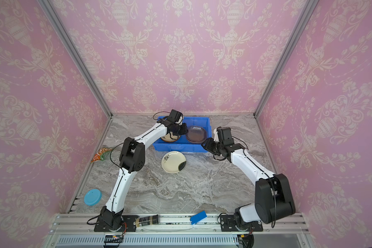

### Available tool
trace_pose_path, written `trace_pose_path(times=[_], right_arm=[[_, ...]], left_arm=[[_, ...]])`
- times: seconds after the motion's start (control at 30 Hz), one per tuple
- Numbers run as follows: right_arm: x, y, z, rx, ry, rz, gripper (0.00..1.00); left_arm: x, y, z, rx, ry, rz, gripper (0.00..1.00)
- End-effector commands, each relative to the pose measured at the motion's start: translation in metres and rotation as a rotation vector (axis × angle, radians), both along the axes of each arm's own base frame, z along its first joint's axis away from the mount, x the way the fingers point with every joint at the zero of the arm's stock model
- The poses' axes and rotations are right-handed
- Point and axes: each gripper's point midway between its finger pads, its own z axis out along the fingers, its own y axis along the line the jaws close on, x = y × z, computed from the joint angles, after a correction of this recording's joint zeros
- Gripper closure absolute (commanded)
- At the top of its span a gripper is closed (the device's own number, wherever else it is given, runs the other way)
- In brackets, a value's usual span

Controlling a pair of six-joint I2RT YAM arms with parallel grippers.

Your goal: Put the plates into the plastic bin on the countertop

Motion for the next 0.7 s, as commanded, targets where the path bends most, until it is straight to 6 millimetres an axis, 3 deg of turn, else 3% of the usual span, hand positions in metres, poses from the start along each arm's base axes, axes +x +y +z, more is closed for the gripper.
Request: trace_pose_path(times=[0.0, 0.27, 0.5, 0.67], right_arm=[[-0.001, -0.001, 0.013, 0.012, -0.037, 0.004, 0.56], [0.002, 0.004, 0.016, 0.029, -0.051, 0.030, 0.55], [0.003, 0.004, 0.023, 0.028, -0.098, 0.031, 0.56], [-0.002, 0.005, 0.028, 0.050, -0.136, 0.033, 0.56]], left_arm=[[0.002, 0.001, 0.014, 0.027, -0.032, 0.011, 0.63], [0.012, 0.003, 0.064, 0.042, -0.144, -0.004, 0.51], [0.015, 0.003, 0.142, 0.007, -0.310, -0.030, 0.45], [-0.011, -0.021, 0.204, -0.176, -0.402, -0.135, 0.44]])
